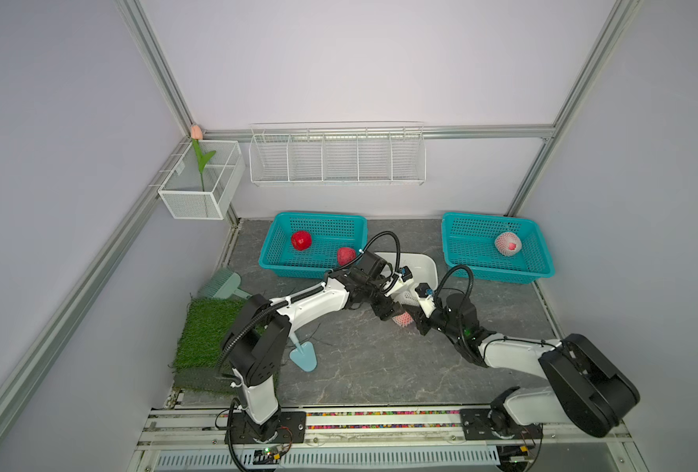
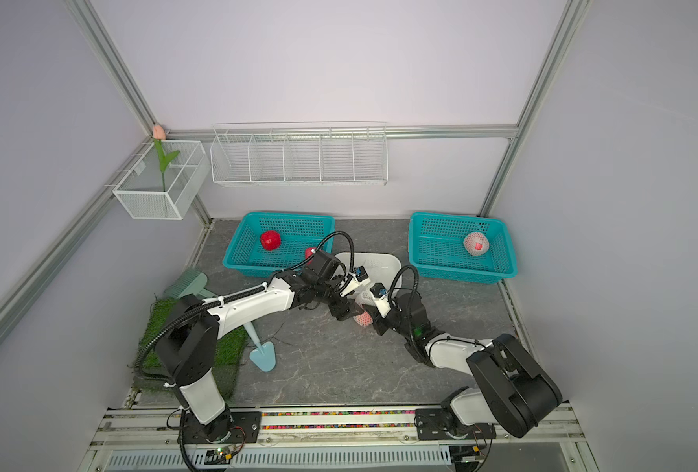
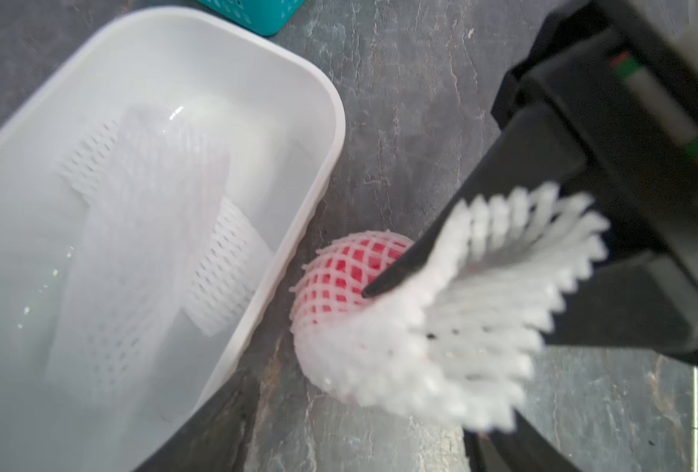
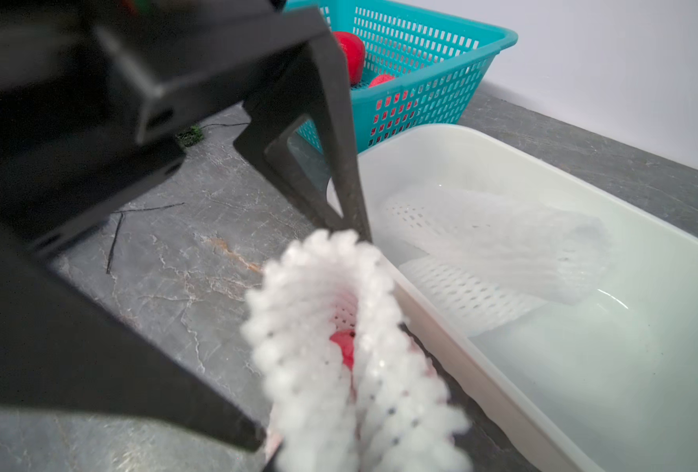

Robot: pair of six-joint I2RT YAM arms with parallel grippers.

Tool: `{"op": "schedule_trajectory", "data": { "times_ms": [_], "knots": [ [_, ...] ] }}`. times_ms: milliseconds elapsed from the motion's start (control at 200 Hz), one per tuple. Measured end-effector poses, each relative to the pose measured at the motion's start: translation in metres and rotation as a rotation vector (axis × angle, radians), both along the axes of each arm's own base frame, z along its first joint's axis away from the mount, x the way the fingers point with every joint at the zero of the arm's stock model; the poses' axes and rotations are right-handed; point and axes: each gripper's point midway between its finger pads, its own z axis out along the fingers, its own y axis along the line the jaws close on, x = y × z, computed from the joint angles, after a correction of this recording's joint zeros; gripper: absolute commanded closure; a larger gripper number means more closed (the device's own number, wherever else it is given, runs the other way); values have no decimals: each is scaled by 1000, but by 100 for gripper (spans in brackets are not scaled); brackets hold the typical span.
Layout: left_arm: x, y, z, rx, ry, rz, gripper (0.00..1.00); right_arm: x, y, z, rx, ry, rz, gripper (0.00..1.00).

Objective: Remove foam nets from apples
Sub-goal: Remove the foam net from the apple.

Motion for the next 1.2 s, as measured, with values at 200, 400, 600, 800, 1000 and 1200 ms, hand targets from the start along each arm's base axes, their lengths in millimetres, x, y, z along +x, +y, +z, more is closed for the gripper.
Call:
{"op": "schedule_trajectory", "data": {
  "times_ms": [200,400,600,800,1000,1200],
  "knots": [
    [-12,21,-17,47,34,8,15,1,1,1,-1,2,2,81],
    [-15,27,-15,43,27,15,9,-1,3,-1,-8,27,19,86],
    [-11,19,-17,28,36,3,7,-4,6,2,-4,37,40,86],
    [-3,4,-23,12,58,-17,10,-9,10,6,7,48,76,85],
    [-5,-2,-26,-4,79,-41,28,-12,14,9,11,57,104,79],
    [-6,-9,-18,-33,91,-64,40,-9,15,12,9,52,106,66]
  ]
}}
